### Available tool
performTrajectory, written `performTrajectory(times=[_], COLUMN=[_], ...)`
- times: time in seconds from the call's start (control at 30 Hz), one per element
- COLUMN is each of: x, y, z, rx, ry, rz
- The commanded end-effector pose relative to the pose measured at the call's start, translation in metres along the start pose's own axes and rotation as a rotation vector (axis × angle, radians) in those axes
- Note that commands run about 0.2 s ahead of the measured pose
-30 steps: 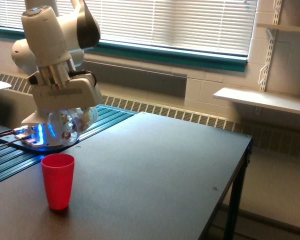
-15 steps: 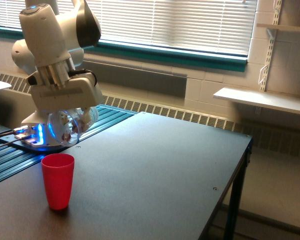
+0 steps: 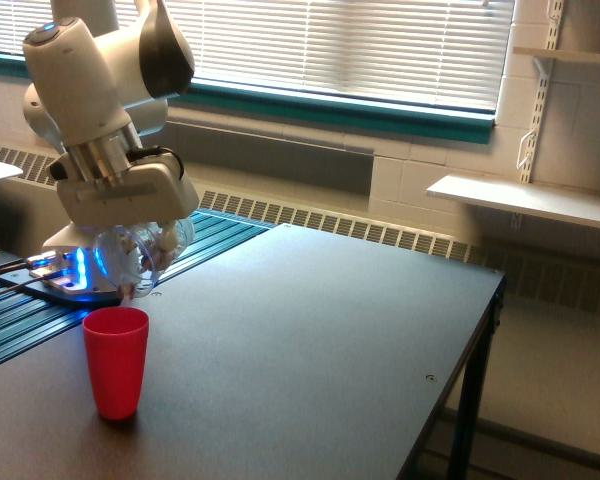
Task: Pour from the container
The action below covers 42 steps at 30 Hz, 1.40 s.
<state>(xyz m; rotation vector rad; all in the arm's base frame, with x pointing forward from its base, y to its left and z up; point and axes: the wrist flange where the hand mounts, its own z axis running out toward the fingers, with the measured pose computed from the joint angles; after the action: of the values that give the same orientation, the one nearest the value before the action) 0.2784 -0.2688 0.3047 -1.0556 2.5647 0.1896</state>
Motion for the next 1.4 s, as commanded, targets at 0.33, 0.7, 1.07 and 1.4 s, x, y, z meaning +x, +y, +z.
performTrajectory(times=[0.33,0.7,1.07,1.4], x=[0.017,0.01,0.0,-0.006], y=[-0.006,-0.013,-0.021,-0.016], z=[-0.001,-0.003,-0.005,0.0], rx=[-0.009,-0.005,0.034,0.02], ry=[-0.011,-0.024,0.005,0.0], rz=[0.014,0.015,-0.053,-0.051])
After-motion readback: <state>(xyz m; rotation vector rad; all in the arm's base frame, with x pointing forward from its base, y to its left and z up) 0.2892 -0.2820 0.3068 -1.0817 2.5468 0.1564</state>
